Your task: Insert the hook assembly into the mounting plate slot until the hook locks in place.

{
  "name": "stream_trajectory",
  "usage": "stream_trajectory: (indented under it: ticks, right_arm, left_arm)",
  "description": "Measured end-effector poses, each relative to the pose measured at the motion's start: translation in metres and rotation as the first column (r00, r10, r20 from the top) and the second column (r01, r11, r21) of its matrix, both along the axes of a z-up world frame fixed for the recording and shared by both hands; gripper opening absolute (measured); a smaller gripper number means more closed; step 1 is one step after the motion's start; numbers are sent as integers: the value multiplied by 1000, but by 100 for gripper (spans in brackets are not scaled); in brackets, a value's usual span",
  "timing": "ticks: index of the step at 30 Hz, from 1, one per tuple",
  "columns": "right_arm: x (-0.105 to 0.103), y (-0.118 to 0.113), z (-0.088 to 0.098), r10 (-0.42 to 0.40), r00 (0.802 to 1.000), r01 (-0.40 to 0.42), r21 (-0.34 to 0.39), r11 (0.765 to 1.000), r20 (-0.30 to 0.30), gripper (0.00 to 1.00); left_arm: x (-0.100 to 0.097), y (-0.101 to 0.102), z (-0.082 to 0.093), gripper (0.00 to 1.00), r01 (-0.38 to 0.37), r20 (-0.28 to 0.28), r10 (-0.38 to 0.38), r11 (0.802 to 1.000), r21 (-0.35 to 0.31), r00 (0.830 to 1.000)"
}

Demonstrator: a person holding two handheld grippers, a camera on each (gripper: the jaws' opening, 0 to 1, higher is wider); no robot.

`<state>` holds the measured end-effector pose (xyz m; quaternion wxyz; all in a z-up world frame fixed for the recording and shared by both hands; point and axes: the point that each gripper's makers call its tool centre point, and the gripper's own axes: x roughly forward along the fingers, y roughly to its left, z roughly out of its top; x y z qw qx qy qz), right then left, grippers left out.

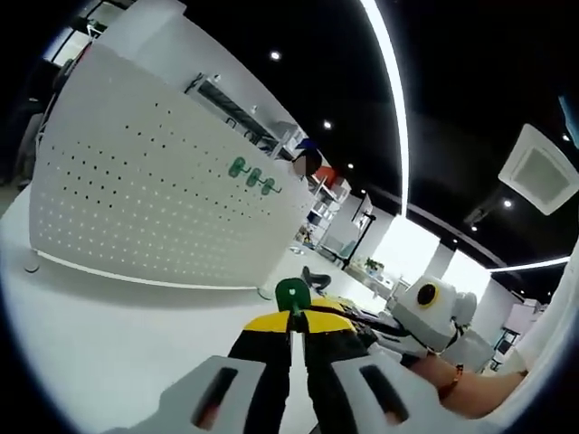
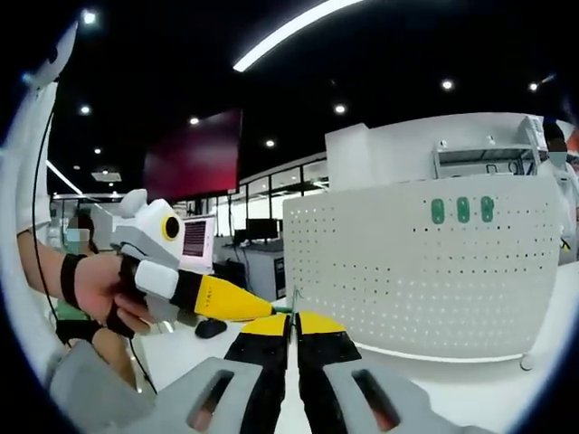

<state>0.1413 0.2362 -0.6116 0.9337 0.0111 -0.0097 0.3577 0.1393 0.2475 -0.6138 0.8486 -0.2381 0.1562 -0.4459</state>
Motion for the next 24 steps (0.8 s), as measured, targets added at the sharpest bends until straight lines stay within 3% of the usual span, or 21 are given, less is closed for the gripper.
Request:
stream_trajectory:
  ticks: [5, 24]
  right_arm:
    - [-1, 0, 0, 3, 1000, -3, 2, 1000, 3, 2]
    - [-2, -2, 3, 0, 1000, 0, 12, 1000, 3, 6]
  left_arm:
    - [0, 0, 0, 4, 6, -8, -6, 1000, -18, 1000]
    - [4, 7, 3, 3, -40, 52, 39, 999, 17, 998]
